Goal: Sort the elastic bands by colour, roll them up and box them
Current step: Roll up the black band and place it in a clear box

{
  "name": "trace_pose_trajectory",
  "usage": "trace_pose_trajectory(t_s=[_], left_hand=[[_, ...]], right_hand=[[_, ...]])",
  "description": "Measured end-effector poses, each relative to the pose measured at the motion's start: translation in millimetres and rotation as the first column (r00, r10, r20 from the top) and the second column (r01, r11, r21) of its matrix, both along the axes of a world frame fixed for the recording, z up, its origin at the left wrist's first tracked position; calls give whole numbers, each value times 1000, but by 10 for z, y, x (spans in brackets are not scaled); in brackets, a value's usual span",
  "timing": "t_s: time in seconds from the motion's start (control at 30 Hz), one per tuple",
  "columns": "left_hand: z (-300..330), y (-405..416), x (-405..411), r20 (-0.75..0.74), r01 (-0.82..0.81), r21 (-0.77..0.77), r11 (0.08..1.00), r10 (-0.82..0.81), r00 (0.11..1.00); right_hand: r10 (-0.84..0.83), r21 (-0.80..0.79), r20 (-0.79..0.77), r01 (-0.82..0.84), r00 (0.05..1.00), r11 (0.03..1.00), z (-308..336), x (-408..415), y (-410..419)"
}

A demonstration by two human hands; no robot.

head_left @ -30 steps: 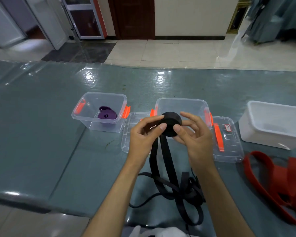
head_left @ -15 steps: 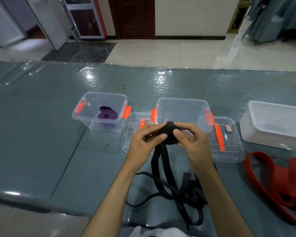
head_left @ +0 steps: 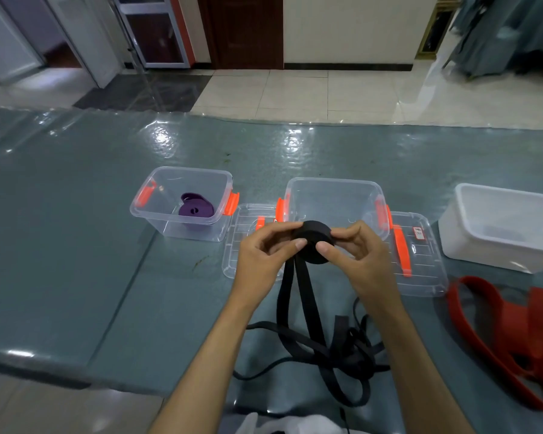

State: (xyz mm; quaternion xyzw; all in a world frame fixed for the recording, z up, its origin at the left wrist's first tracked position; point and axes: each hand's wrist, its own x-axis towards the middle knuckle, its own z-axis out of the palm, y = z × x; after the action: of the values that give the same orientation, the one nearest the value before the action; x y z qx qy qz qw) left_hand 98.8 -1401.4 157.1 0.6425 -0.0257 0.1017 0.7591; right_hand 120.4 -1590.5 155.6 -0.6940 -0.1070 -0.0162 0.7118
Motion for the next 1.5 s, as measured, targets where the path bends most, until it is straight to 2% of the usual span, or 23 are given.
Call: trace_pose_trajectory(t_s=[0.1,0.17,0.33,0.43,0.57,0.63,0.73,0.9,1.03,1.1,1.3,1.5], left_hand=[[30,-39,19,24,-61,6,998,61,998],[18,-4,21,29,-35,24,999,35,999],[-17,107,13,-88,53,29,998,-50,995],[3,99,6,-67,-2,50,999,5,998],[-30,-26,-10,-41,-106,62,992,109,993],[-48,-27,-11,-51,-70,69,995,73,996],[-62,63,3,-46,1,120,993,4,999],[-85,60,13,-56,-47,19,999,48,997],[-101,98,25,-57,-21,26,999,23,998],[-78,124,46,-71,-9,-13,1000,8,997],[-19,63,102,-18,-114,-44,992,114,993],[-16,122,129,-50,20,21,1000,-19,999]], right_hand=[[-17,19,-33,18,999,1000,40,7,-34],[-15,50,-3,16,1000,999,68,-6,-21],[37,62,-24,-35,999,997,-6,-17,37],[36,-35,-49,-38,998,999,-55,13,14],[-33,5,-12,33,999,999,-34,34,18],[-55,32,27,54,998,998,-28,30,57],[-26,65,-10,27,1000,998,-30,29,73],[11,-6,-64,-11,998,1000,-20,72,3],[24,73,1,-24,1000,997,17,63,26],[45,82,-19,-44,999,996,4,56,34],[17,52,-66,-13,998,999,31,99,40],[-9,132,2,9,1000,991,38,110,84]])
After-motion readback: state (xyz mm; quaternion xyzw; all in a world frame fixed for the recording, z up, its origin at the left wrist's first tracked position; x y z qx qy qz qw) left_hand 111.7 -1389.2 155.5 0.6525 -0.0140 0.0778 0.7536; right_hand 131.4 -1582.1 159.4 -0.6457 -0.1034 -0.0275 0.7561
